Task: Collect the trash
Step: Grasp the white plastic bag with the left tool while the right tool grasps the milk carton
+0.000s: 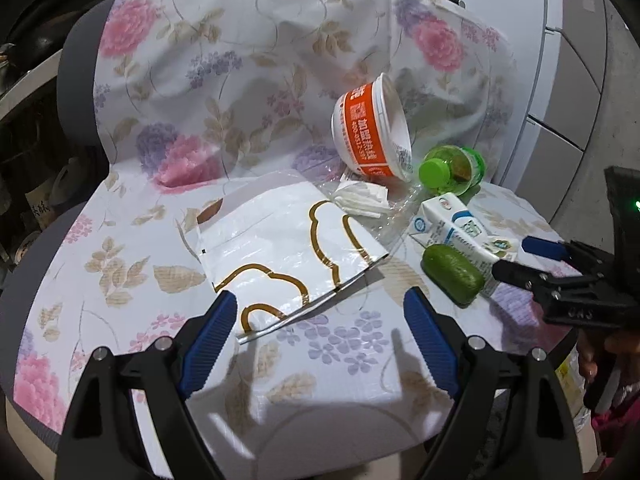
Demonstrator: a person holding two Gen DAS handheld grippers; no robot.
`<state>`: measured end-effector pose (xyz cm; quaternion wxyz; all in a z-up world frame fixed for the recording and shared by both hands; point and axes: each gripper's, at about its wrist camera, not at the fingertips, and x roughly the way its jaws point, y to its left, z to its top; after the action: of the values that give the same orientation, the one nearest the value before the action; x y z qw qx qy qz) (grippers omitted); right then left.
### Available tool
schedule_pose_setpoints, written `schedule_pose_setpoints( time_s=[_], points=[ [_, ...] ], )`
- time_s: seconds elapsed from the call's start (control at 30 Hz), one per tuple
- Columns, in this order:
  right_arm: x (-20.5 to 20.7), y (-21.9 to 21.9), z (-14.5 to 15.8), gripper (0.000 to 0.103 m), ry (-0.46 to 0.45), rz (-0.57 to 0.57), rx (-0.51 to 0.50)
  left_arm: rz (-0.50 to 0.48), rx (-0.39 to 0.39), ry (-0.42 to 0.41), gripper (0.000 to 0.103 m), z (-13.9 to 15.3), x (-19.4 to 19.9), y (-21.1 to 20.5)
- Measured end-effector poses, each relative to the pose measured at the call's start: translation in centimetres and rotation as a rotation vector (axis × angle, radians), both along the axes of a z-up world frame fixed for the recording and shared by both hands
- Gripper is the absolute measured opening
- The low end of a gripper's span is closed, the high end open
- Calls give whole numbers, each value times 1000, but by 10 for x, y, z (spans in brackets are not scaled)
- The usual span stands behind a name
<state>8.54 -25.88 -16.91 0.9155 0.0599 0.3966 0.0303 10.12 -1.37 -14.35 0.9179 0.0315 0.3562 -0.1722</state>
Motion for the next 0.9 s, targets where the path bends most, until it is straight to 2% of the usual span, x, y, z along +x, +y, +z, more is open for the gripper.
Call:
schedule_pose_setpoints(
  time_s=[0.17,0.3,0.33,0.43,0.6,0.8,0.9],
  points=[
    [21,-8,-11,87,27,24,59,-12,8,6,83,-5,1,1],
    [31,-5,-17,85,60,32,50,-14,1,10,83,-5,0,3],
    [29,-5,-16,80,62,35,63,-13,2,10,83,-4,-1,3],
    [15,-2,-9,77,52,4,30,-15,9,5,83,-4,-2,4],
    [-21,1,17,76,-32,-62,3,-43,34,-21,83,-2,-5,-1],
    [-33,-2,28,76,-47,-78,17,-32,151,-59,83,-10,15,-27],
    [-30,-10,22,76,-30,-88,40,-12,197,-29,82,-18,30,-32]
  ],
)
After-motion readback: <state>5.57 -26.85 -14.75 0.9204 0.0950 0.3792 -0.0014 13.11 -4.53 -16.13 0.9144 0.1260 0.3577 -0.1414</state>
